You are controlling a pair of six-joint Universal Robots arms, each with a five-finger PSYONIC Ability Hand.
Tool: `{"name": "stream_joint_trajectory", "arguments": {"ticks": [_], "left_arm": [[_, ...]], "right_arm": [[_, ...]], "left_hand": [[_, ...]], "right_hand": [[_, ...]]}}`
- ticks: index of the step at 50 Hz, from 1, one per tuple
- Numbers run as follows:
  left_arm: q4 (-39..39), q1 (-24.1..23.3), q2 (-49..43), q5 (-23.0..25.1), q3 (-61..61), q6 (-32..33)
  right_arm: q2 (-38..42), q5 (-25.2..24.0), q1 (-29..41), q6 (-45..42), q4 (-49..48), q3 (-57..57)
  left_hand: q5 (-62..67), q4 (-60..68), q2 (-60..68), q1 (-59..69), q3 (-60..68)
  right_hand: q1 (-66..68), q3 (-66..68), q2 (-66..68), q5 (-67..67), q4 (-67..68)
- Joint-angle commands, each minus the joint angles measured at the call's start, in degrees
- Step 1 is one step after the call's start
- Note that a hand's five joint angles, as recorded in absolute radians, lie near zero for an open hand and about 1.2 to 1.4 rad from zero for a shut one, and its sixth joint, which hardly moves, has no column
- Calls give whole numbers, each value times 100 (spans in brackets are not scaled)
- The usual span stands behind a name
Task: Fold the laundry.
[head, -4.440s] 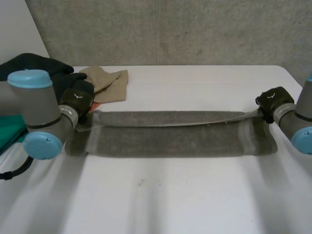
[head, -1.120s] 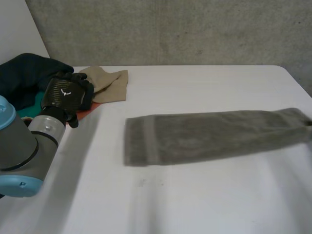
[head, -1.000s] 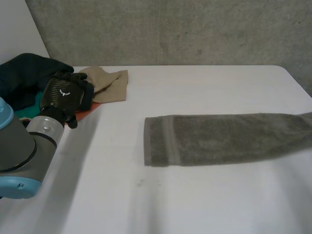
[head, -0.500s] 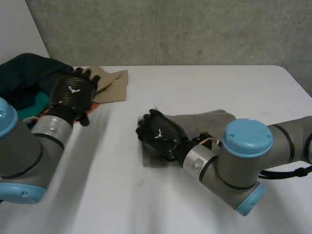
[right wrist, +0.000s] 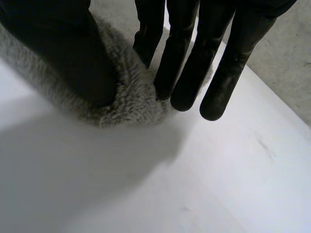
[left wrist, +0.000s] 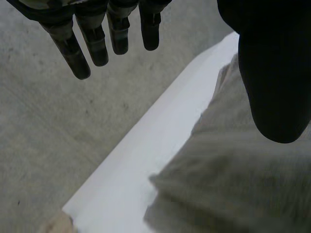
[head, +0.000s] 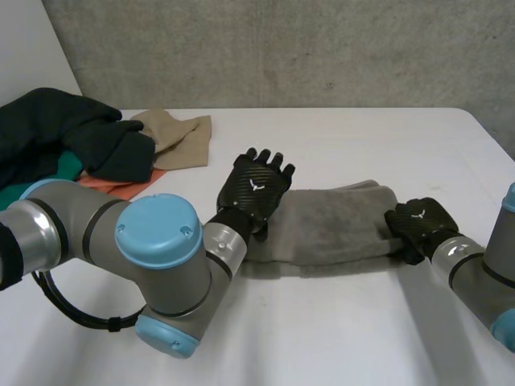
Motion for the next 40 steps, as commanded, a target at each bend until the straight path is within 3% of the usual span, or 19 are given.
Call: {"name": "stream_joint_trajectory", "arguments": {"ticks": [1, 8, 11, 15, 17, 19, 20, 22, 26, 29, 34, 40], "left_arm": [[-367, 356, 753, -191, -468, -26], [-341, 901, 1535, -559, -1004, -17], [-349, 1103, 1650, -840, -1119, -44], [-349, 1183, 1642, -1044, -1180, -61], [-349, 1165, 1633, -1035, -1181, -61], [-341, 1139, 1598, -1027, -1137, -61], [-341, 1130, 1589, -1026, -1102, -70], [-314, 1095, 1589, -1009, -1014, -96], [-226, 744, 1317, -965, -610, -193], [-235, 314, 940, -694, -206, -333], [-340, 154, 483, -166, 155, -640], [-937, 154, -2, -551, 235, -668]], "right_arm": [[14, 588, 399, -849, -507, -556], [-13, 598, 2367, -1209, -947, -1118], [381, 256, 3017, -1393, -1026, -1259], [681, -236, 3353, -1412, -991, -1260], [673, -430, 3345, -1289, -1035, -1190], [630, -510, 3327, -912, -1053, -1207], [612, -432, 3258, -519, -974, -1285], [551, -256, 3038, -34, -938, -1268], [-150, 218, 2161, 1808, -754, -1111], [-494, 246, 1808, 2663, -404, -1075], [-356, 9, 1587, 3018, 643, -1531], [838, -106, 1596, 2992, 1837, -2742]], "left_hand": [[0, 70, 111, 108, 50], [0, 70, 111, 108, 50], [0, 70, 111, 108, 50], [-16, 53, 94, 91, 33], [-16, 53, 94, 91, 33], [-16, 53, 94, 91, 33], [-16, 53, 94, 91, 33], [-50, 20, 61, 57, 0], [-17, 53, 94, 91, 33], [0, 70, 111, 108, 50], [51, 121, 161, 158, 100], [85, 154, 195, 192, 134]], "right_hand": [[2768, 1925, 1769, 2009, 1910], [2768, 1925, 1769, 2009, 1910], [2768, 1925, 1769, 2009, 1910], [2768, 1925, 1769, 2009, 1910], [2768, 1925, 1769, 2009, 1910], [-305, -1148, -1304, -1064, -1163], [-4218, -5060, -5217, -4976, -5076], [-4232, -5075, -5231, -4991, -5090], [-4232, -5075, -5231, -4991, -5090], [-4232, -5075, -5231, -4991, -5090], [-4232, -5075, -5231, -4991, -5090], [-4232, -5075, -5231, -4991, -5090]]}}
